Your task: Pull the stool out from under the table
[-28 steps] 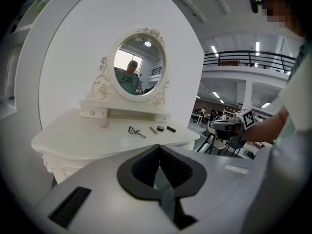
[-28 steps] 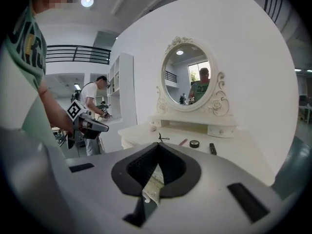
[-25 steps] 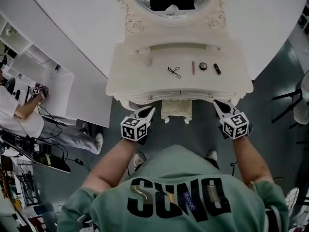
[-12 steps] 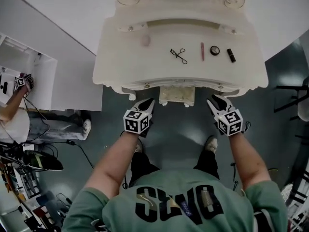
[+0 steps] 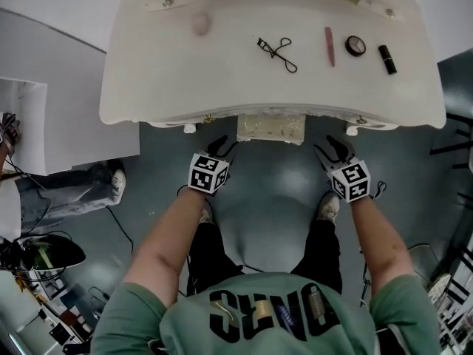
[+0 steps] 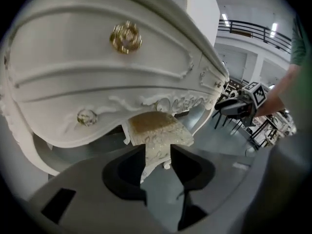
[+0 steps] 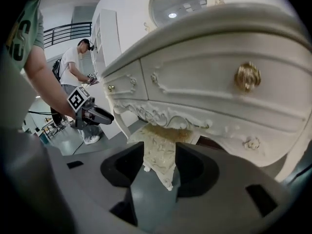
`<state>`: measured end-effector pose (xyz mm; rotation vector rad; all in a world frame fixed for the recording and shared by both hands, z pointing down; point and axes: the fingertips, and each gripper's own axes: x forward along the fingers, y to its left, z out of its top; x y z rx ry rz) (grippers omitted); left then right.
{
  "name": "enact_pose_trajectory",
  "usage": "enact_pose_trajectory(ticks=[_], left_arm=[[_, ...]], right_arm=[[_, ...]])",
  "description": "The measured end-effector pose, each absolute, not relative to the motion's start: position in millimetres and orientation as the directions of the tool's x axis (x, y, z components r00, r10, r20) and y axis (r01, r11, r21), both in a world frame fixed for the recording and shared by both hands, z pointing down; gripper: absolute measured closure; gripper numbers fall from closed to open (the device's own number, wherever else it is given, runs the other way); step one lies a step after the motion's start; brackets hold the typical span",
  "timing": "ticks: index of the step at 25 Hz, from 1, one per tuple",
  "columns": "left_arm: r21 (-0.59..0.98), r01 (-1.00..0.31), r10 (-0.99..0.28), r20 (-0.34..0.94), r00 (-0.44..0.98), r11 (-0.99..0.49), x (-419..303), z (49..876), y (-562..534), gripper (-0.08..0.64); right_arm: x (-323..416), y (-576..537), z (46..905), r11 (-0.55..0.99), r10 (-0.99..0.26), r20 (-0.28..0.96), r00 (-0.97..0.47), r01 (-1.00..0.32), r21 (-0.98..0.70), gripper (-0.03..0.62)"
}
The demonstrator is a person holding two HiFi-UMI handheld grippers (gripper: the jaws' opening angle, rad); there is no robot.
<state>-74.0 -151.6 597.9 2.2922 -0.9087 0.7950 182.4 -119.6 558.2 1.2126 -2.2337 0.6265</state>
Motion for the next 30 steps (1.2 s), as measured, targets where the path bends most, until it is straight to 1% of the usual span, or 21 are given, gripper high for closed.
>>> enact_pose_trajectory(ticks=[5, 10, 15, 18, 24, 27, 30], left_arm=[[0.256, -0.713, -0.359, 0.724, 0.589, -0.652, -72, 673, -149, 0.324], [0.24, -0.69, -0.328, 0.743, 0.584, -0.683, -69, 732, -154, 0.28], [0.234, -0.641, -0.276, 0.757, 0.592, -0.731, -61, 770, -150, 0.245], [0.215, -0.636, -0.274, 0.768, 0.58, -0.741, -60, 790, -152, 0.239], [0.183, -0.66, -0.31, 0.77, 0.557, -0.729, -53, 813, -167, 0.239], [0.146, -0.633, -0.305, 0.78, 0.546, -0.76, -45, 817, -169, 0.239], [0.134, -0.612, -0.3, 0.778, 0.552, -0.779, -39, 818, -168, 0.255]], right_arm=[[183, -120, 633, 0.453, -0.606, 0.66, -0.444, -0.875, -0.172, 0.368], [173, -120, 695, 0.46, -0.592, 0.675, -0.441, -0.872, -0.167, 0.317], [160, -120, 745, 0.487, -0.552, 0.708, -0.441, -0.859, -0.156, 0.263], [155, -126, 766, 0.501, -0.54, 0.726, -0.426, -0.855, -0.129, 0.237], [147, -142, 787, 0.499, -0.539, 0.74, -0.402, -0.86, -0.105, 0.236], [136, -149, 790, 0.51, -0.53, 0.739, -0.416, -0.853, -0.114, 0.238], [133, -150, 793, 0.509, -0.53, 0.738, -0.418, -0.853, -0.117, 0.237]])
